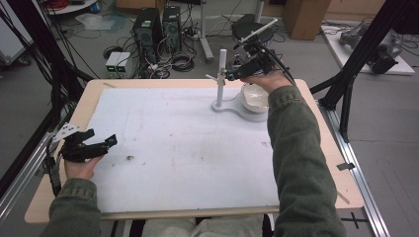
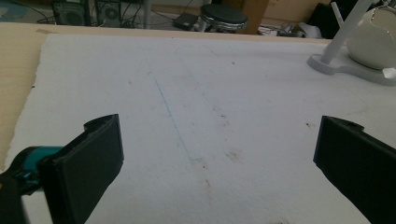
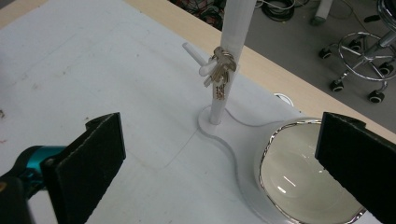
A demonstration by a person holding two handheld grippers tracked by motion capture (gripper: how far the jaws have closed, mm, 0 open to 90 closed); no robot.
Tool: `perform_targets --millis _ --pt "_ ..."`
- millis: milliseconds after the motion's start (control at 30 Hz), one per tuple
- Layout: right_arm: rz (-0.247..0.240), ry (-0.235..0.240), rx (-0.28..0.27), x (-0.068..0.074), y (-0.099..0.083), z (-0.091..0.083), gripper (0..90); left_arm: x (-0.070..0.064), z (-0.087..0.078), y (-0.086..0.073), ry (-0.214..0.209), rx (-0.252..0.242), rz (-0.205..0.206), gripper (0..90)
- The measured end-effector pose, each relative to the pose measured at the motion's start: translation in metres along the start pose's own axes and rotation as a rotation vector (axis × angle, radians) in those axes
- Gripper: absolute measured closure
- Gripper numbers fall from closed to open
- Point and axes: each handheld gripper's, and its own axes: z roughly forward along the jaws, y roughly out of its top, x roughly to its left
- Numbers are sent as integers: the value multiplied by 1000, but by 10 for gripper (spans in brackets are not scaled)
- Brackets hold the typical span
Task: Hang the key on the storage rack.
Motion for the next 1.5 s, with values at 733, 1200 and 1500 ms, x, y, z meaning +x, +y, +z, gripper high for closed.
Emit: perform_targets --millis 733,1200,1500 --pt "39 0 -44 -11 -54 -20 7 -1 -2 0 -2 -1 -8 20" --pt "72 -24 -55 -13 -89 -24 8 -1 -3 0 -1 0 -8 20" --pt "102 -9 -97 -14 -115 -28 8 -1 -3 0 0 2 -9 20"
